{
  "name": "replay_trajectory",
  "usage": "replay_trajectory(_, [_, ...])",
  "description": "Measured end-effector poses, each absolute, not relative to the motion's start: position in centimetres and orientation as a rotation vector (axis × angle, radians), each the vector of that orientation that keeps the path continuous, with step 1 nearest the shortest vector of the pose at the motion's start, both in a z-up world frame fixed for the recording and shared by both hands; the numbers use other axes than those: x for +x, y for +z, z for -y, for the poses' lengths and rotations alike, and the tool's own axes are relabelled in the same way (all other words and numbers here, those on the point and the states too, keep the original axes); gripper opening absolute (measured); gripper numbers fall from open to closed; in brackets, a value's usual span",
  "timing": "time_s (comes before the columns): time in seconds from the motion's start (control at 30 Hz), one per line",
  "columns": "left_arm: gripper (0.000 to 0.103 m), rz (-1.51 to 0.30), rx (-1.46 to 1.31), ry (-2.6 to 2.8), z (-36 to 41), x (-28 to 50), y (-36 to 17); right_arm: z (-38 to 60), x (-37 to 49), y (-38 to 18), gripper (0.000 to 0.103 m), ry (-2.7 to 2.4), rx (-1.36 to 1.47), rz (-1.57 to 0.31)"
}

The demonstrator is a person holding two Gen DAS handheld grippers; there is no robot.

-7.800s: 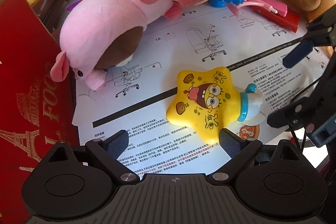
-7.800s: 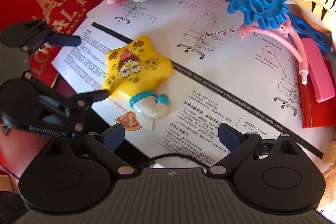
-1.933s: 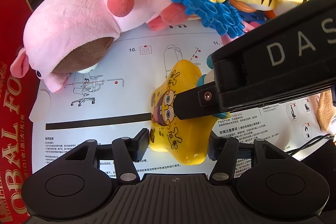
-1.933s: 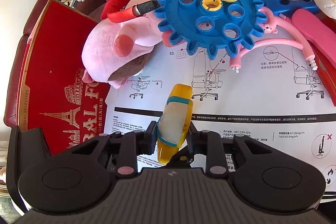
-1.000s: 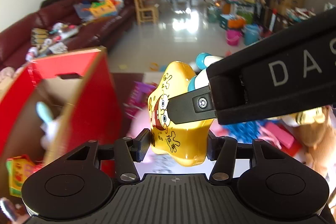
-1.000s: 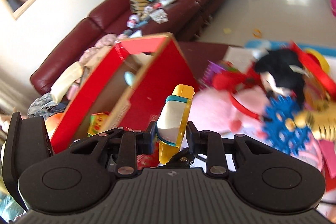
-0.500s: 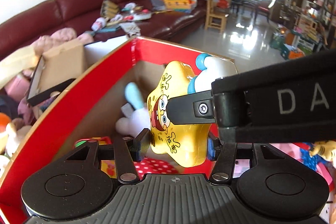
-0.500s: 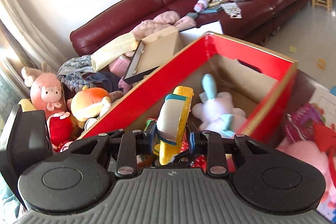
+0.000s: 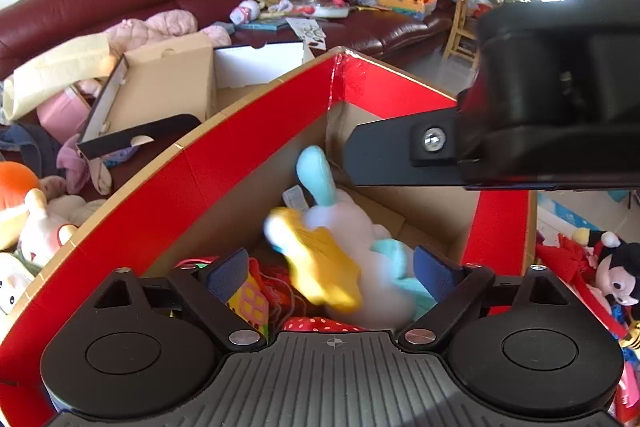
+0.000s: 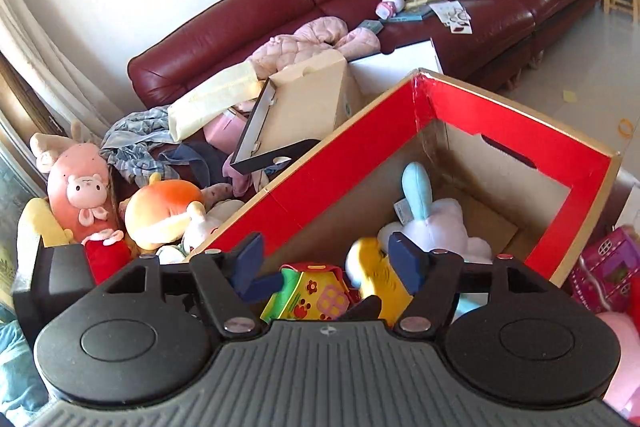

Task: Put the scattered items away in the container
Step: 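Open the right tool to drop the star toy into the box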

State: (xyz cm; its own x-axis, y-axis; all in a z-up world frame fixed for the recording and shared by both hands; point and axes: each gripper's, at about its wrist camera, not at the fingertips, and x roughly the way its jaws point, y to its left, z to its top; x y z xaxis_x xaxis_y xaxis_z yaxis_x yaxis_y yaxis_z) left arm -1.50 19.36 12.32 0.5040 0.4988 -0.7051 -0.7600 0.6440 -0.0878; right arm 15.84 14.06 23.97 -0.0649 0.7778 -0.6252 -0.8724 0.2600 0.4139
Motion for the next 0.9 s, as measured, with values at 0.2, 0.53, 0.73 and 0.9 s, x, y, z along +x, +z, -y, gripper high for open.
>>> replay_trajectory(0.2, [0.096,-0.728,-0.477,0.769,-19.5,-2.2,11.8,-13.6,16.0,23.2,0.079,1.339,-0.148,-0.941])
replay_trajectory(0.53, [0.097,-0.733,-0.508,0.773,-19.1,-3.7,12.6,-13.4,15.3,22.9,0.079,1.325,-0.165,-0.951])
replay_trajectory(0.73, [0.097,-0.748,-0.507,0.771,-18.9,-3.8,12.9,-13.0,15.4,22.6,0.081,1.324,-0.165,-0.96])
replay_trajectory(0.9, [0.097,-0.748,-0.496,0.764,-18.4,-3.6,13.3,-12.0,15.7,22.7,0.081,1.315,-0.146,-0.955])
